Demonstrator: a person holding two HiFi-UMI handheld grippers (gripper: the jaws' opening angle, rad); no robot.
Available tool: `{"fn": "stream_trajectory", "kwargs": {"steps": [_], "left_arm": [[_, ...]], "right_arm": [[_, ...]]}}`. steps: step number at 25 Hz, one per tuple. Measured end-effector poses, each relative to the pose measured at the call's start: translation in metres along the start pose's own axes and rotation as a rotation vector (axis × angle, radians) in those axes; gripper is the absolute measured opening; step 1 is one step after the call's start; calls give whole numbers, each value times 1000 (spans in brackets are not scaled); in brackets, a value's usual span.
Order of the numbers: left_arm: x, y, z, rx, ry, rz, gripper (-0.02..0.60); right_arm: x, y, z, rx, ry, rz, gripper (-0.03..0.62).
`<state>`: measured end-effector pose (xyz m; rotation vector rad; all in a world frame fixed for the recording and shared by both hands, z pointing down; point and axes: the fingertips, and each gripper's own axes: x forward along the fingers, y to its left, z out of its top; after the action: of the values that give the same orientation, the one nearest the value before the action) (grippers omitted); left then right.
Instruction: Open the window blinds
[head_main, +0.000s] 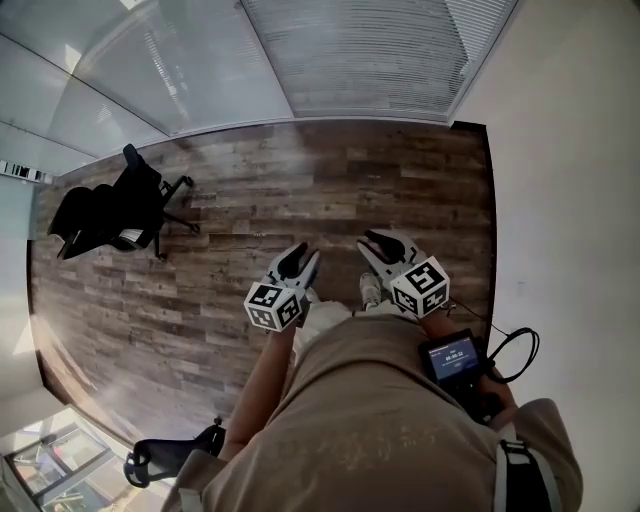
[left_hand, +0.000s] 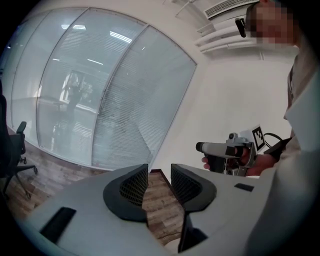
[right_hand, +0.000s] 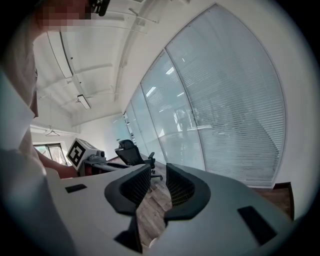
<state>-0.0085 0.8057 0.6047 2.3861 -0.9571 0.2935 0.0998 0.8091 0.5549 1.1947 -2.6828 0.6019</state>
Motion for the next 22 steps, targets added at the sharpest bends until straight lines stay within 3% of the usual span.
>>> {"fn": "stream_trajectory", "kwargs": {"steps": [3, 6, 22], "left_arm": [[14, -12, -5, -8, 5, 2, 137], [25, -20, -10, -17, 10, 6, 137], [52, -15, 7, -52, -26, 63, 137]], "right_arm": [[-14, -19, -7, -2, 22, -13, 102], [-24, -26, -10, -76, 41, -15, 51], [-16, -65, 12, -102, 24, 15, 48]]}}
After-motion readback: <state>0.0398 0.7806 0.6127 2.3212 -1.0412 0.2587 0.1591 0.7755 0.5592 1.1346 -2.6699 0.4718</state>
